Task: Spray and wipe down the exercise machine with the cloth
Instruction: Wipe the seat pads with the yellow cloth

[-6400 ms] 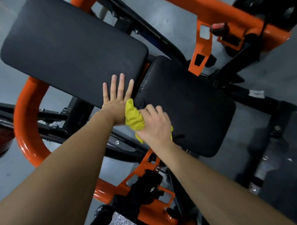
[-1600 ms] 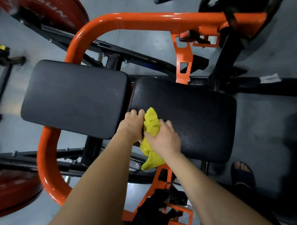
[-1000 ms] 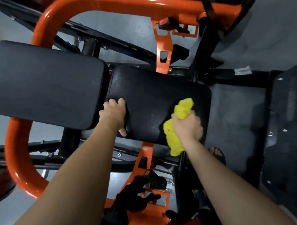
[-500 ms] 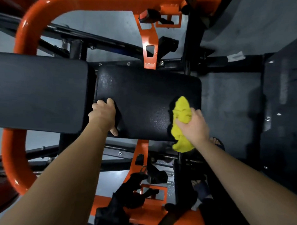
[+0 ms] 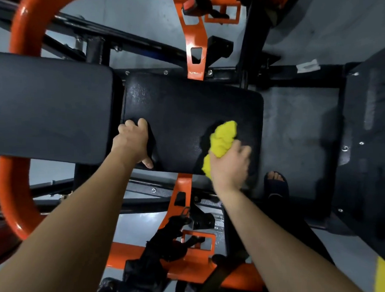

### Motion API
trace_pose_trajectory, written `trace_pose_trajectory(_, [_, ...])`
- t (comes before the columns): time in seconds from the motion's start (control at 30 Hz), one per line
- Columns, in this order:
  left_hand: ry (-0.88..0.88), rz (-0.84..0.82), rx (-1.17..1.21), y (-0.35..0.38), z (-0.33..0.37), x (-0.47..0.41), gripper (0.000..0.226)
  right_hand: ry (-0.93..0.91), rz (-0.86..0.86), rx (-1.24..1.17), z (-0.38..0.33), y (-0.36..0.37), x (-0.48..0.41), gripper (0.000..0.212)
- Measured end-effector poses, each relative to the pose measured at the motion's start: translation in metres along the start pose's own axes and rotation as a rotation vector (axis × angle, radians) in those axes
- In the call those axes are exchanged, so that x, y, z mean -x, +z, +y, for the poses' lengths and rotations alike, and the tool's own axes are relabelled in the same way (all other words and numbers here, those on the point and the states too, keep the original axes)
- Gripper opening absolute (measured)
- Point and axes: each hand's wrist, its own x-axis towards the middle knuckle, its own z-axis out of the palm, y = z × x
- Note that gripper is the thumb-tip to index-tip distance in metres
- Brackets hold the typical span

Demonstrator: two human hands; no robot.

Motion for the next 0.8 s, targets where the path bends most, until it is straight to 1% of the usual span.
trace_pose_trajectory(0.07, [0.007,0.032,0.045,0.001,-0.002,0.000,0.104,-0.184,-0.064,-0.055,-0.042,0.019,0.031,0.059])
trace_pose_trajectory(0.1, [0.013,0.058,0.099,0.004,-0.004,-0.001,0.095,-0.300,-0.122,-0.110,-0.061,0.027,0.047,0.056])
trace_pose_trajectory(0.17, [0.045,0.101,0.181,0.009,-0.013,-0.004,0.068,-0.499,-0.213,-0.203,-0.084,0.039,0.067,0.051])
trace_pose_trajectory(0.2, [0.083,0.124,0.188,0.011,-0.019,-0.007,0.069,-0.545,-0.234,-0.209,-0.086,0.042,0.067,0.051])
trace_pose_trajectory(0.27, [0.140,0.130,0.169,0.016,-0.028,-0.006,0.088,-0.565,-0.267,-0.182,-0.074,0.041,0.055,0.054])
trace_pose_trajectory(0.3, [0.150,0.128,0.192,0.013,-0.028,-0.003,0.093,-0.578,-0.269,-0.141,-0.063,0.036,0.044,0.056])
trace_pose_trajectory(0.37, [0.148,0.090,0.188,0.006,-0.025,0.003,0.095,-0.596,-0.264,-0.033,-0.030,0.024,0.020,0.060])
trace_pose_trajectory(0.43, [0.132,0.055,0.148,0.000,-0.019,0.008,0.098,-0.553,-0.235,0.043,0.009,0.010,-0.005,0.059])
trace_pose_trajectory(0.47, [0.121,0.039,0.132,-0.002,-0.016,0.008,0.102,-0.497,-0.200,0.055,0.031,0.002,-0.017,0.057])
trace_pose_trajectory(0.53, [0.109,0.014,0.101,-0.004,-0.012,0.008,0.109,-0.333,-0.139,0.045,0.072,-0.014,-0.038,0.053])
trace_pose_trajectory(0.6, [0.115,0.022,0.091,-0.002,-0.012,0.006,0.112,-0.173,-0.141,0.065,0.097,-0.027,-0.058,0.053])
trace_pose_trajectory(0.7, [0.134,0.034,0.072,0.003,-0.015,0.002,0.113,-0.032,-0.235,0.112,0.100,-0.039,-0.086,0.050])
trace_pose_trajectory(0.77, [0.149,0.052,0.057,0.006,-0.018,0.000,0.115,0.006,-0.289,0.138,0.088,-0.046,-0.095,0.043])
trace_pose_trajectory(0.8, [0.162,0.063,0.042,0.007,-0.019,-0.002,0.117,0.022,-0.286,0.137,0.081,-0.049,-0.095,0.040])
